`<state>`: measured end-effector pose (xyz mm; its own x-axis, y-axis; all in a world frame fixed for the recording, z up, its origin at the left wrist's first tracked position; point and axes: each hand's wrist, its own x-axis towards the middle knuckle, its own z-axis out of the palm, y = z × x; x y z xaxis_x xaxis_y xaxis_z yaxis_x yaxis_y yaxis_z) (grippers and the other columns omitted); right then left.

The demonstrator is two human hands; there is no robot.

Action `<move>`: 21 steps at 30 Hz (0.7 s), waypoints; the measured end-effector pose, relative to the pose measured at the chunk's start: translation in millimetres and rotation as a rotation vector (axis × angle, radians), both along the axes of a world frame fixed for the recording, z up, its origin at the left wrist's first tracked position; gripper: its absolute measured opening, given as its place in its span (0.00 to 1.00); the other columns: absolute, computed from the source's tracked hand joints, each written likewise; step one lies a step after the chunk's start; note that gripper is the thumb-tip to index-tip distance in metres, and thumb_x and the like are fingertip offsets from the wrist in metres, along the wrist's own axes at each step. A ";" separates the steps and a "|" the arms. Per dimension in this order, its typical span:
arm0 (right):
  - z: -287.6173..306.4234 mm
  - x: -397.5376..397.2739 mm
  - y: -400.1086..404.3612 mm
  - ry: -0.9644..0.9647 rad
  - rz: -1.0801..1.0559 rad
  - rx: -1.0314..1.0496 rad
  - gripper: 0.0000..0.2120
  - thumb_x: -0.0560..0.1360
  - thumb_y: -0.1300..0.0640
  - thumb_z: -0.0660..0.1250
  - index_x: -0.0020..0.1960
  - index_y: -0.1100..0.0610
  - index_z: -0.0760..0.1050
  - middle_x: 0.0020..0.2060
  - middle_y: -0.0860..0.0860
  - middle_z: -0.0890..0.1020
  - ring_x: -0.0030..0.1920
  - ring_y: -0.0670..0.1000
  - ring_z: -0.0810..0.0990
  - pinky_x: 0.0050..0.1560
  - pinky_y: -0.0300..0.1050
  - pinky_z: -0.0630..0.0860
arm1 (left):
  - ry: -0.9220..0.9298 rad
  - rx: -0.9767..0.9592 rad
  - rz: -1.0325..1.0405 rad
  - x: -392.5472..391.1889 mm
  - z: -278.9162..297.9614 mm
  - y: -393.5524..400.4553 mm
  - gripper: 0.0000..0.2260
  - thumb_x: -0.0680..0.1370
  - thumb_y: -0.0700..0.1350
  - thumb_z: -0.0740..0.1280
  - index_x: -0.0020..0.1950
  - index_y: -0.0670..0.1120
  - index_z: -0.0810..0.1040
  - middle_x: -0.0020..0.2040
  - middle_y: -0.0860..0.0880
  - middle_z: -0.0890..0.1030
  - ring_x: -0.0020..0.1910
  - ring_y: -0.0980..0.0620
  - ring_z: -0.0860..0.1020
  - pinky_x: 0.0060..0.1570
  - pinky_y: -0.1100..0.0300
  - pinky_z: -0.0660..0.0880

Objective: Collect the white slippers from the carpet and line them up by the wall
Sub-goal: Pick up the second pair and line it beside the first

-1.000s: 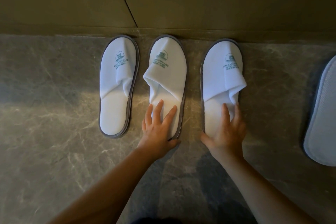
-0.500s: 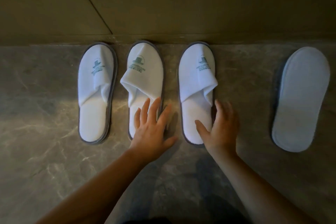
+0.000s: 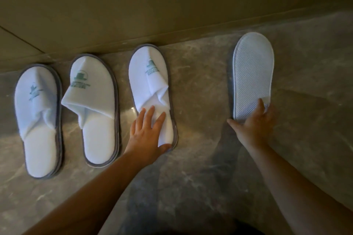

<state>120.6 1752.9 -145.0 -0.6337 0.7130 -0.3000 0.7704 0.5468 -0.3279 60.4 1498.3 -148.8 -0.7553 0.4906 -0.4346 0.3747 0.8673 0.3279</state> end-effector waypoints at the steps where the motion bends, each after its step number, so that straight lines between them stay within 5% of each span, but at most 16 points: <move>1: 0.5 0.0 1.4 0.040 -0.013 -0.033 0.47 0.62 0.50 0.74 0.71 0.58 0.51 0.72 0.64 0.56 0.71 0.64 0.56 0.68 0.64 0.60 | 0.000 0.006 0.006 -0.1 0.2 0.6 0.39 0.68 0.58 0.67 0.72 0.51 0.49 0.76 0.43 0.47 0.74 0.40 0.43 0.71 0.41 0.46; 7: 12.7 7.1 -28.3 0.415 -0.010 -0.333 0.39 0.62 0.58 0.75 0.67 0.62 0.60 0.66 0.61 0.66 0.66 0.58 0.65 0.66 0.49 0.64 | 0.027 -0.006 0.044 1.6 1.7 5.9 0.40 0.67 0.58 0.69 0.71 0.51 0.51 0.75 0.43 0.49 0.73 0.40 0.44 0.70 0.40 0.48; 11: 18.1 16.0 -47.1 0.478 -0.016 -0.624 0.30 0.68 0.56 0.69 0.67 0.55 0.62 0.58 0.48 0.72 0.55 0.42 0.71 0.45 0.23 0.71 | 0.027 -0.031 0.032 0.2 3.2 6.2 0.40 0.67 0.59 0.68 0.71 0.51 0.50 0.75 0.44 0.50 0.73 0.41 0.45 0.70 0.40 0.49; 13: 21.1 20.4 -43.4 0.516 -0.045 -0.574 0.20 0.70 0.56 0.67 0.60 0.58 0.70 0.45 0.47 0.77 0.43 0.37 0.75 0.35 0.25 0.72 | 0.037 -0.033 0.033 0.5 3.3 7.0 0.40 0.67 0.59 0.68 0.71 0.51 0.51 0.75 0.45 0.50 0.73 0.41 0.45 0.70 0.40 0.49; 15: 23.4 23.8 -34.3 0.513 -0.077 -0.405 0.11 0.70 0.56 0.65 0.49 0.61 0.72 0.33 0.51 0.77 0.33 0.41 0.76 0.33 0.38 0.71 | 0.047 -0.035 0.035 0.9 3.4 8.0 0.40 0.67 0.59 0.69 0.71 0.51 0.51 0.75 0.45 0.51 0.73 0.41 0.46 0.70 0.39 0.50; 18: 22.0 26.5 -18.8 0.446 -0.118 -0.244 0.17 0.71 0.60 0.66 0.56 0.66 0.69 0.48 0.63 0.79 0.47 0.59 0.78 0.42 0.48 0.73 | 0.044 -0.028 0.044 1.0 3.9 7.8 0.40 0.67 0.58 0.69 0.71 0.50 0.52 0.75 0.44 0.51 0.73 0.40 0.46 0.70 0.39 0.50; 21: 18.5 24.8 -6.2 0.359 -0.150 -0.199 0.25 0.71 0.60 0.66 0.65 0.65 0.63 0.61 0.64 0.74 0.59 0.62 0.74 0.47 0.39 0.69 | 0.031 -0.039 0.040 0.5 4.7 8.3 0.40 0.67 0.58 0.68 0.71 0.50 0.51 0.75 0.44 0.49 0.73 0.40 0.45 0.70 0.39 0.50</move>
<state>145.4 1746.8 -126.5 -0.6165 0.7558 -0.2209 0.6548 0.3362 -0.6769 60.9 1506.6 -144.2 -0.7873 0.4430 -0.4288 0.3489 0.8935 0.2826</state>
